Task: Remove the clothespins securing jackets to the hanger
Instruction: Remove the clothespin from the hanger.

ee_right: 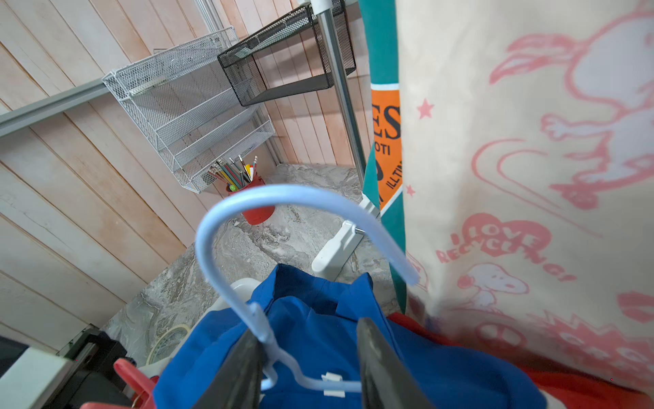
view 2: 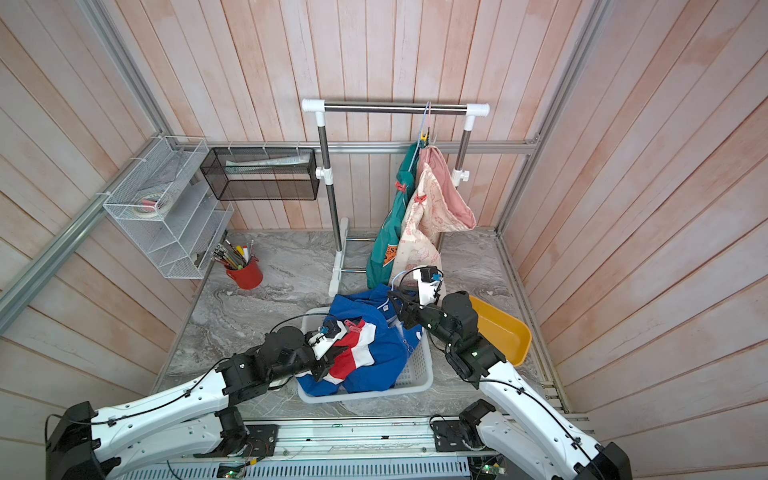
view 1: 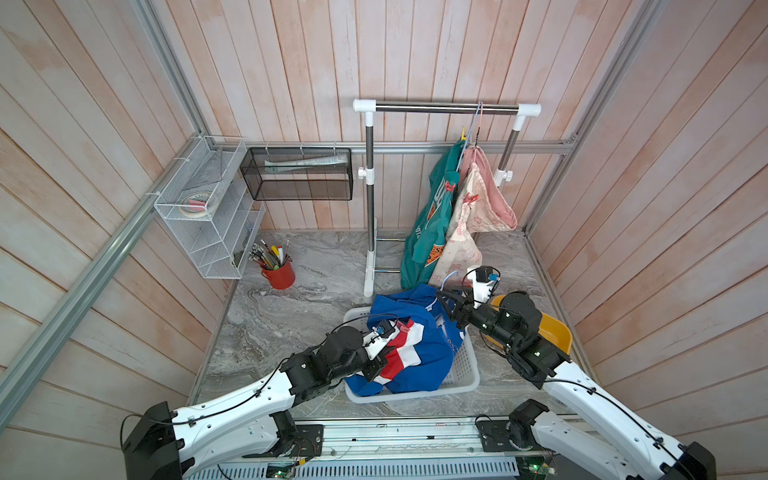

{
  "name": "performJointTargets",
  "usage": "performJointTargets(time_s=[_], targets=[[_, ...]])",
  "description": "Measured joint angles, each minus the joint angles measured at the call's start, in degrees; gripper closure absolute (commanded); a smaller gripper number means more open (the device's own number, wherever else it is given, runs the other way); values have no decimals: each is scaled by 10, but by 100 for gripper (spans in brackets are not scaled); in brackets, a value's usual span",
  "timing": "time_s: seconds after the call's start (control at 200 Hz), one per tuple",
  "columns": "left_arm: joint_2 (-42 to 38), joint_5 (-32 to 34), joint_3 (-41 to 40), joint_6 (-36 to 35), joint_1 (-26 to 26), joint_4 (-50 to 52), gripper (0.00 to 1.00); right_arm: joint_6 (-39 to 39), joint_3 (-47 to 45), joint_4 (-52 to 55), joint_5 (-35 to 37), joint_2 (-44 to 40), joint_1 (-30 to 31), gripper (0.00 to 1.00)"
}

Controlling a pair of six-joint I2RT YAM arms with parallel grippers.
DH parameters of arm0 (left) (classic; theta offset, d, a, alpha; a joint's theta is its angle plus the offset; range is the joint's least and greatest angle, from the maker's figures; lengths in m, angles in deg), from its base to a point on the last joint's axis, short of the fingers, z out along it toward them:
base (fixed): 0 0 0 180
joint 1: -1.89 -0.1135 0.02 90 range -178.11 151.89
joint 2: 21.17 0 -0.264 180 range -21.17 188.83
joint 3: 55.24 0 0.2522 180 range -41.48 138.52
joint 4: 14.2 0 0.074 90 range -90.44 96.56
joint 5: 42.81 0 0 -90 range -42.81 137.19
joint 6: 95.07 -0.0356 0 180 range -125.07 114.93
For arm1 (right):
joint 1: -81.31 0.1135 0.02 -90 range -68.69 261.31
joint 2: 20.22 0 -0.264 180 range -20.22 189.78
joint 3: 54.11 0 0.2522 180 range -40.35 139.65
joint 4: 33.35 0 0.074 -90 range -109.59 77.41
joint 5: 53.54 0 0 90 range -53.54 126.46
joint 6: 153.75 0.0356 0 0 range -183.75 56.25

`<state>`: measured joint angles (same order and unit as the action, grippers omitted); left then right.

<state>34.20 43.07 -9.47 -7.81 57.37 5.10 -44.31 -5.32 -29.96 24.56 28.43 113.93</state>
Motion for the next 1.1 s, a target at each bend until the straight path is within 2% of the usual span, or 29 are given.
performJointTargets(time_s=[0.54,0.665,0.75,0.82,1.015,1.1], targets=[[7,-1,0,0,0,-8,100,-2,7,-18,-16,14,9,94],[7,-1,1,-3,0,-3,77,-5,7,-18,-16,14,10,100],[6,-1,1,-2,0,9,52,-4,7,-19,-16,14,10,100],[-2,-1,2,-3,0,21,37,-4,7,-20,-15,14,10,100],[-55,0,17,-2,-4,54,14,-4,7,-20,-12,11,10,100],[-80,-2,36,-2,-18,62,10,-4,7,-20,-10,8,10,100]])
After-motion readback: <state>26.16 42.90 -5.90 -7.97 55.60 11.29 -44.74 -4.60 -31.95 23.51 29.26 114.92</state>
